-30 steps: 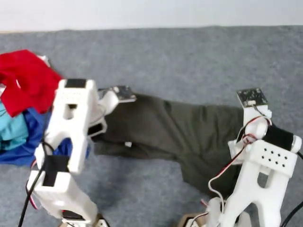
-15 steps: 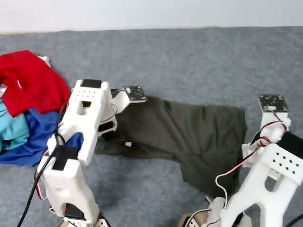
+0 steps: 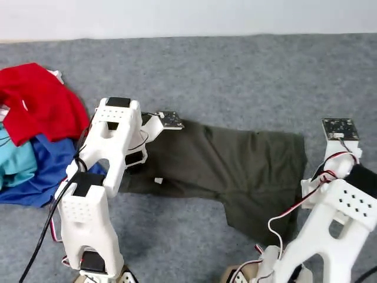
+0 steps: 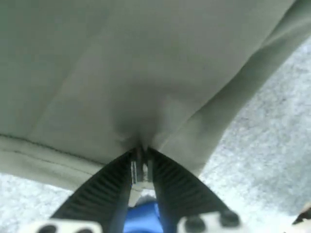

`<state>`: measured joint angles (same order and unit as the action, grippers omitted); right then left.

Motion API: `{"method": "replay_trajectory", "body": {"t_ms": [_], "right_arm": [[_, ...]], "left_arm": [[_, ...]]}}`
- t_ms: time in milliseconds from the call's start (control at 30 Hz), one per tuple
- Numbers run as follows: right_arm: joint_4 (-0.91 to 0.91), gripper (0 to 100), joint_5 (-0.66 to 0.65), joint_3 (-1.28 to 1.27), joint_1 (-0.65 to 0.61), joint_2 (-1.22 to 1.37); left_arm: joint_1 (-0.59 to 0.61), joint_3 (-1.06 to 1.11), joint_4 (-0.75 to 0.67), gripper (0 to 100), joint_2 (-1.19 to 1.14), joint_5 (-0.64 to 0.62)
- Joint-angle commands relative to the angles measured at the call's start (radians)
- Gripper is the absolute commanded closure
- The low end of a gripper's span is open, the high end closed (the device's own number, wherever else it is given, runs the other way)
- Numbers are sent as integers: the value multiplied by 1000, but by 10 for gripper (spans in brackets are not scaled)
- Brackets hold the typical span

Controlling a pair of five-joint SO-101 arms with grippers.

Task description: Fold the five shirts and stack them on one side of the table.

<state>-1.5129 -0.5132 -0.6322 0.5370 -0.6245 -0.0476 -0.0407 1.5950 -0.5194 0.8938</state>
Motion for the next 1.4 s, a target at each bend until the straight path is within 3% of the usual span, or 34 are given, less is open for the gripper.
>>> {"method": "replay_trajectory", "body": {"t_ms": [0,233,433,767,1033,1200,1367], "right_arm": [[-7,670,3,46,8,-27],[-8,670,3,46,8,-24],[-7,670,3,46,8,-19],[2,670,3,14,7,-19],[2,670,2,12,7,-19],[2,670,2,12,7,-19],[2,670,2,12,7,-19]], "left_arm": [[-6,-38,17,998,11,-5],[-23,-54,144,998,15,-3],[-43,-39,157,998,126,-5],[-175,226,144,998,239,-3],[-95,232,52,994,238,-3],[-12,199,14,901,238,-5],[-5,191,23,891,245,-5]]}}
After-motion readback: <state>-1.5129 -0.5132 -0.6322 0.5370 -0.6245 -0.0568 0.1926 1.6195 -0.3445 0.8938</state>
